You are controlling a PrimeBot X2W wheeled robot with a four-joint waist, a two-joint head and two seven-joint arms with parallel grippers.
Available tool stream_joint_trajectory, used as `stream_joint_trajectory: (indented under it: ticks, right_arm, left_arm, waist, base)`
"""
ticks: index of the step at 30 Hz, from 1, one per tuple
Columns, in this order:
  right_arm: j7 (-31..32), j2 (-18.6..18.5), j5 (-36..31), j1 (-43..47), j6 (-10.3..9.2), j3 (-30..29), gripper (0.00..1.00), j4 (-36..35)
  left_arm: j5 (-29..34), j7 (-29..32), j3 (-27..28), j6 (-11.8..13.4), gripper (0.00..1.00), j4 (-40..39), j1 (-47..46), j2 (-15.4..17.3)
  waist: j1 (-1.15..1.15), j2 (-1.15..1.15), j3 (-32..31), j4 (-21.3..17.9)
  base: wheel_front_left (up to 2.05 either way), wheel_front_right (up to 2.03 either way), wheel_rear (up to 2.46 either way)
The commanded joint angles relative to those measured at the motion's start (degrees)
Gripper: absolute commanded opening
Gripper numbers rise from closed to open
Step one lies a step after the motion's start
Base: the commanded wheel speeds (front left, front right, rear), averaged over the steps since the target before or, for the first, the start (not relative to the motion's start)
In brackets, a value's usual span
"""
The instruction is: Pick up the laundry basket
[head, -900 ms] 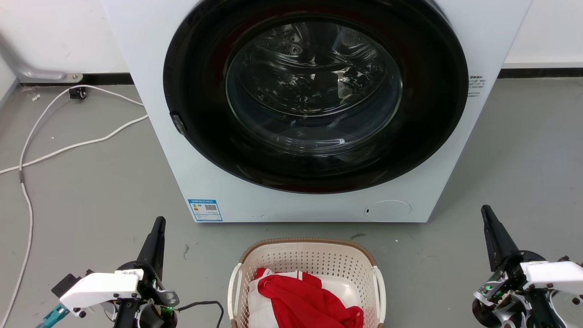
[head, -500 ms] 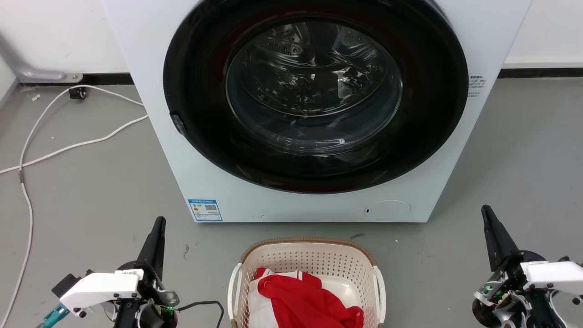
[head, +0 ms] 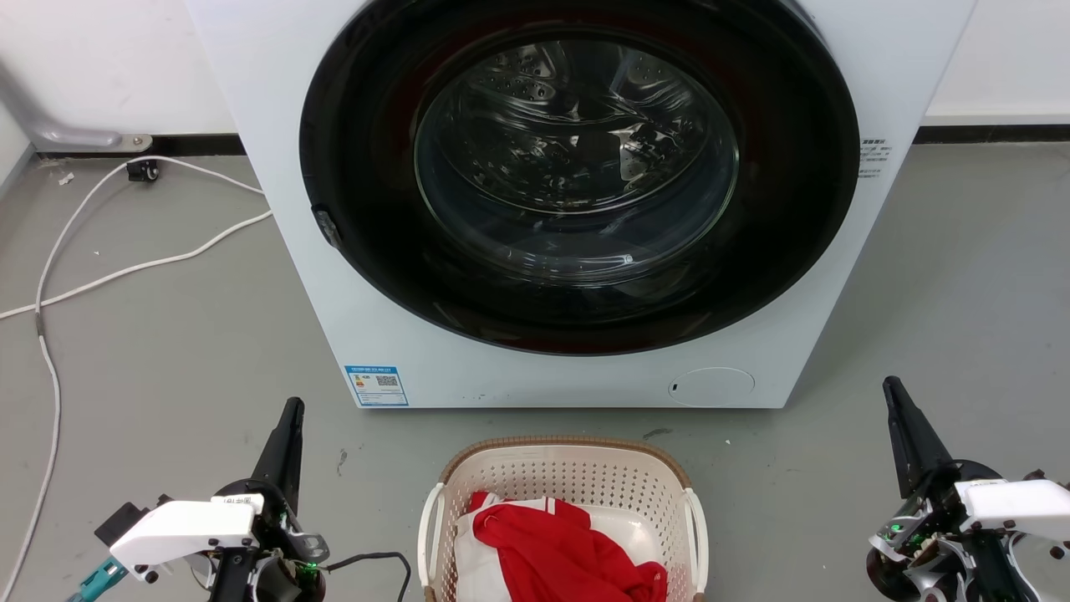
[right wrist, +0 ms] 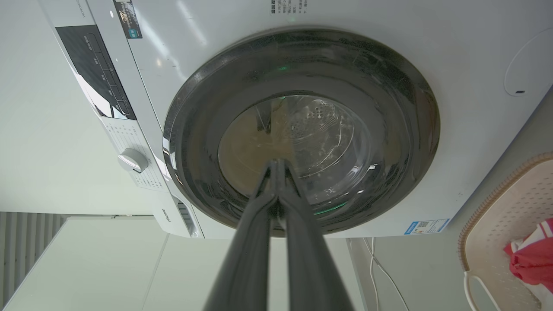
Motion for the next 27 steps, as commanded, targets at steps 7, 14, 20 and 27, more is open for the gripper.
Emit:
stream_joint_trajectory:
  ticks: [7,14,20,27]
  right_arm:
    - [0.0,0.1,0.0,0.5,0.0,0.1,1.0,0.7]
    - [-1.9,0.2,-1.1,1.3,0.0,1.3,1.0,0.5]
    - [-3.6,0.2,-2.5,1.6,0.0,2.5,1.0,0.1]
    - [-5.1,0.2,-5.3,1.7,0.0,3.0,1.0,0.7]
  left_arm:
    - [0.2,0.0,-0.1,0.0,1.0,0.7,0.5,-0.1]
    - [1.7,-1.9,-0.9,0.0,1.0,-0.2,1.5,-0.2]
    - [3.5,-3.6,-1.3,0.0,1.0,-1.3,2.2,-0.2]
    - [6.3,-5.2,-1.2,0.0,1.0,-2.5,2.8,-0.2]
  waist:
    - [0.0,0.0,0.0,0.0]
    - [0.0,0.0,0.0,0.0]
    - [0.0,0.0,-0.1,0.0]
    - [0.0,0.0,-0.1,-0.1]
  base:
    - [0.0,0.0,0.0]
    - [0.0,0.0,0.0]
    - [0.0,0.0,0.0]
    - [0.0,0.0,0.0]
